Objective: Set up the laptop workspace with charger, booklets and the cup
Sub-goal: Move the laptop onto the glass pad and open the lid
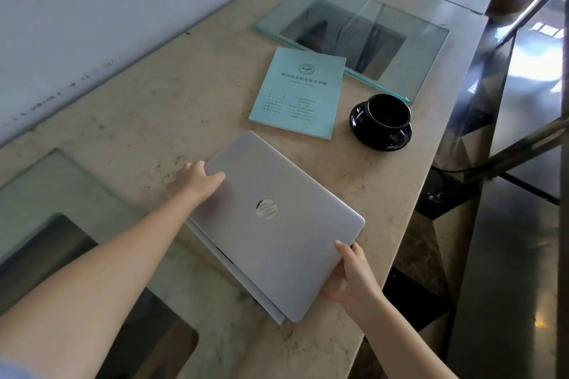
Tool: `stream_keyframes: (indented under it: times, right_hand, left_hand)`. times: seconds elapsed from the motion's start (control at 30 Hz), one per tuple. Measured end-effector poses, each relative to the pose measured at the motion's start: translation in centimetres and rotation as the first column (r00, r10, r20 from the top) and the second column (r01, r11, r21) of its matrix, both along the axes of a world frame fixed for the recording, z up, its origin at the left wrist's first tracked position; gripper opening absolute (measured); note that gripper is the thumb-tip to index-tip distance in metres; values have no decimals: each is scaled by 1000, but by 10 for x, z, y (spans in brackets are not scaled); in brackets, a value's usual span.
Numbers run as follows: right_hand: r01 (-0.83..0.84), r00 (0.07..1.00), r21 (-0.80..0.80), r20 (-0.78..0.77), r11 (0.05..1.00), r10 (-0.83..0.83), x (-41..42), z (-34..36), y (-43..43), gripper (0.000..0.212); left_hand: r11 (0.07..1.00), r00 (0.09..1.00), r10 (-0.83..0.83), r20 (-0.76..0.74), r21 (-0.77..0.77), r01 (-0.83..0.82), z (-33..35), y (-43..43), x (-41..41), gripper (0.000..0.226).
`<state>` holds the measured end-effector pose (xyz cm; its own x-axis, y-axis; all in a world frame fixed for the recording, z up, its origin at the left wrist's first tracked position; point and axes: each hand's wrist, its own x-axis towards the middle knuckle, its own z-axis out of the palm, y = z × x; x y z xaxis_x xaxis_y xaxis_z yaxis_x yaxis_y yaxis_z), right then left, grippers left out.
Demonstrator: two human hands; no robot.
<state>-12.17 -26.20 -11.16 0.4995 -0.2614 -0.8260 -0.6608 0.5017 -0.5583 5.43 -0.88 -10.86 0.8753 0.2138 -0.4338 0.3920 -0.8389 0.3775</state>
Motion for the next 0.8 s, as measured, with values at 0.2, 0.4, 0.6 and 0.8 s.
stream_keyframes:
  times: [0.2,0.4,0.6,0.8]
  right_hand:
    - [-45,998,-41,-33,998,44,3,-5,-6,25]
    - [-63,998,-225,-1,972,65,20,3,1,9]
    - [-136,974,-482,96,866,206,50,24,8,43]
    - [-279,897,-599,116,751,426,69,43,65,51]
  left_hand:
    - [995,995,95,20,-6,-95,4,1,-13,57]
    - [971,966,233,112,-90,-223,15,2,-37,62]
    - [886,873,444,201,-243,-394,39,20,-93,63]
    - [752,727,657,200,-229,-617,52,58,-165,61]
